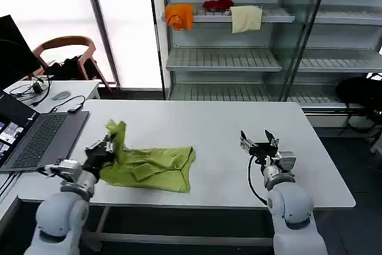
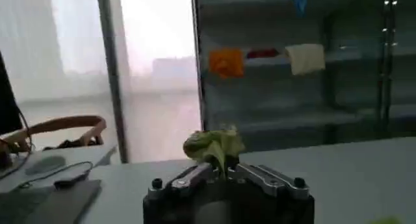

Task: Fold and organize the clothes.

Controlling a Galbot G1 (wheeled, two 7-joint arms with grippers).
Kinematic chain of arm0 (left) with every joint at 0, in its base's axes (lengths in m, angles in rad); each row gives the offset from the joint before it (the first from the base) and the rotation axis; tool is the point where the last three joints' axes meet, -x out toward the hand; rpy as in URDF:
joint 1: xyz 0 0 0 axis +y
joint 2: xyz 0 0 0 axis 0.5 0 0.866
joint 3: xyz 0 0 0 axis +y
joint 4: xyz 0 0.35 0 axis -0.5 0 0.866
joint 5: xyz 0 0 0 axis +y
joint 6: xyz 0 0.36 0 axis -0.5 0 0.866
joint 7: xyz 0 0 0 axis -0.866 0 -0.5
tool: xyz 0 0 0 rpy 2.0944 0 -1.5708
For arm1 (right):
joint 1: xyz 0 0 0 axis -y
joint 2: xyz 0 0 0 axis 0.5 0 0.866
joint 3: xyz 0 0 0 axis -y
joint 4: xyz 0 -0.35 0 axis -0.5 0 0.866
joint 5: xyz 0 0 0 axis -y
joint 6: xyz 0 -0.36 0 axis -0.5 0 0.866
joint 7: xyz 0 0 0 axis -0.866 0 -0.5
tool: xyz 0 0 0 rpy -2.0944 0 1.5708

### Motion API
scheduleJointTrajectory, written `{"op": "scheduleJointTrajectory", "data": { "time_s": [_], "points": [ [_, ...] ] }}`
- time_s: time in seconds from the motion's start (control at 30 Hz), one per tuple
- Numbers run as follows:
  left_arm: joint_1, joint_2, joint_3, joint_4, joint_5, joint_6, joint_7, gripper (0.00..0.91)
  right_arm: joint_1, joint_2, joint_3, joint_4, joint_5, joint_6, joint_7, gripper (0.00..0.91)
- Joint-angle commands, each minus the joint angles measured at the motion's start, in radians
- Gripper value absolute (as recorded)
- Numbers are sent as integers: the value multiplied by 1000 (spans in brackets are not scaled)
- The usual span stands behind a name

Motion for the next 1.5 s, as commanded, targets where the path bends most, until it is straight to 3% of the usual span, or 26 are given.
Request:
{"op": "scheduleJointTrajectory", "data": {
  "time_s": [0.03,0.47,0.5,0.57,0.6,0.63,0.67,1.27,1.4,1.5],
  "points": [
    [-7,-90,255,-7,-4,61,-41,0,-4,1,3,-1,-2,1,0,907],
    [-31,-165,320,164,111,41,-69,10,0,4,-1,-24,-15,14,-3,907],
    [-30,-166,321,174,114,39,-70,312,1,3,0,-26,-15,15,-4,907],
    [-29,-173,322,190,128,30,-73,343,2,0,3,-31,-15,17,-6,907],
    [-29,-177,326,195,127,27,-75,504,2,-1,3,-34,-15,17,-7,907],
    [-29,-181,329,199,129,23,-81,816,3,-1,3,-37,-15,18,-7,907],
    [-30,-190,330,202,136,21,-83,907,3,-1,3,-38,-15,19,-7,907],
    [3,-264,402,201,147,-18,-115,907,11,-1,-8,-55,-24,22,-8,907],
    [11,-247,374,153,111,-75,-108,907,12,-2,-12,-56,-27,23,-9,907],
    [17,-199,292,32,27,-54,-107,907,14,-4,-11,-56,-27,22,-9,907]
  ]
}}
